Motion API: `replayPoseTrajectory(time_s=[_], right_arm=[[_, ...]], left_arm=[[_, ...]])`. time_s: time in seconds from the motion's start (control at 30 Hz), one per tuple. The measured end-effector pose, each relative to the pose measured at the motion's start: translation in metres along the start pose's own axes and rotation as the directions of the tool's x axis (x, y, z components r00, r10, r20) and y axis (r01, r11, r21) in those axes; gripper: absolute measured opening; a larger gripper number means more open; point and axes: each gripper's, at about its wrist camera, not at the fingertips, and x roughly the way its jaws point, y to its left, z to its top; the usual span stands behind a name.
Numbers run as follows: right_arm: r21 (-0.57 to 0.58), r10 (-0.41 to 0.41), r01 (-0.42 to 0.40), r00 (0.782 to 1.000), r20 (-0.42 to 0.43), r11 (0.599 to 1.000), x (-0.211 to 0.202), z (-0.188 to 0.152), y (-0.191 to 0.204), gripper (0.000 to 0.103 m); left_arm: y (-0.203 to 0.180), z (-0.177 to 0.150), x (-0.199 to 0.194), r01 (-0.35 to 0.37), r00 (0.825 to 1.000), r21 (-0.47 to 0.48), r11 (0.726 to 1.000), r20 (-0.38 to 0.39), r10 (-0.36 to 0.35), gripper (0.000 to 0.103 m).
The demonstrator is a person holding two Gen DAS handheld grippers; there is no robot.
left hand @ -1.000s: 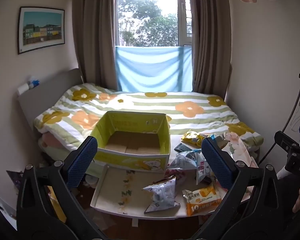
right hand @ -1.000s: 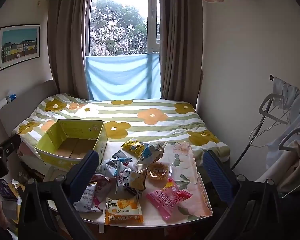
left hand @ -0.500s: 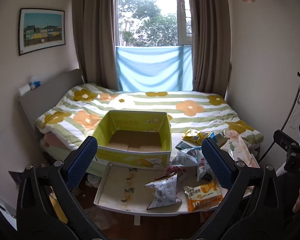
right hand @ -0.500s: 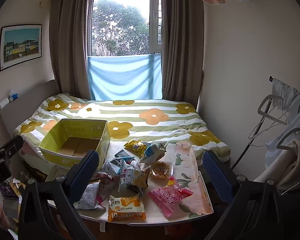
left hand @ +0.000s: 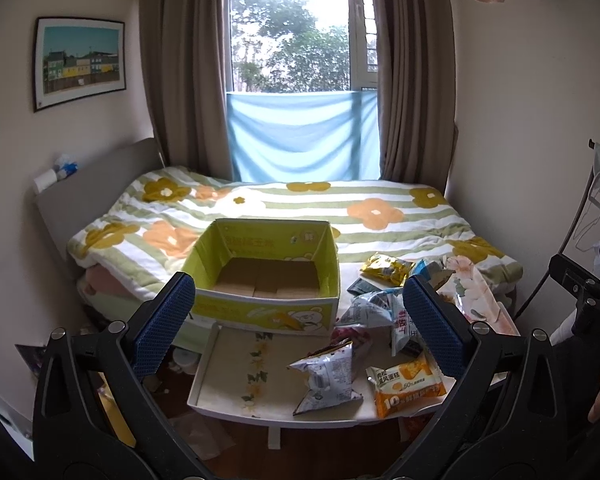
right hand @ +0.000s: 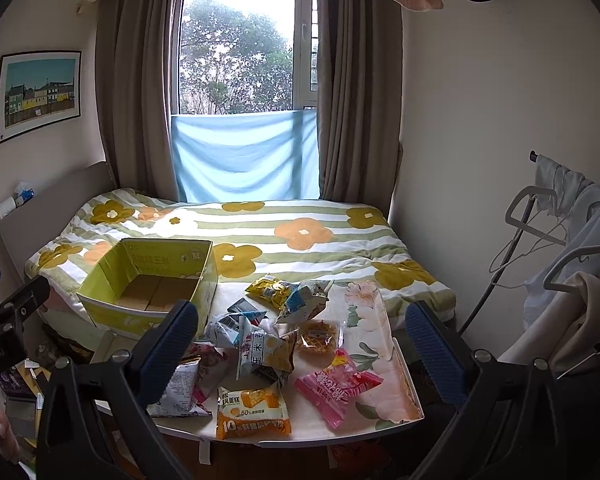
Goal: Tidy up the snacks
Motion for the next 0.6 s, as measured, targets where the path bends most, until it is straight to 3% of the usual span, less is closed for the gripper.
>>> replayPoseTrajectory(time_s=[0.6], right_arm=[[0.005,0.007,-0.007,1.0,0.004,1.0,-0.0018,0.0037,0.0011,0.103]], left_arm=[[0.0025,0.0013,-0.0058,0.005,1.0,-0.013,1.0,0.004,-0.005,0.103]])
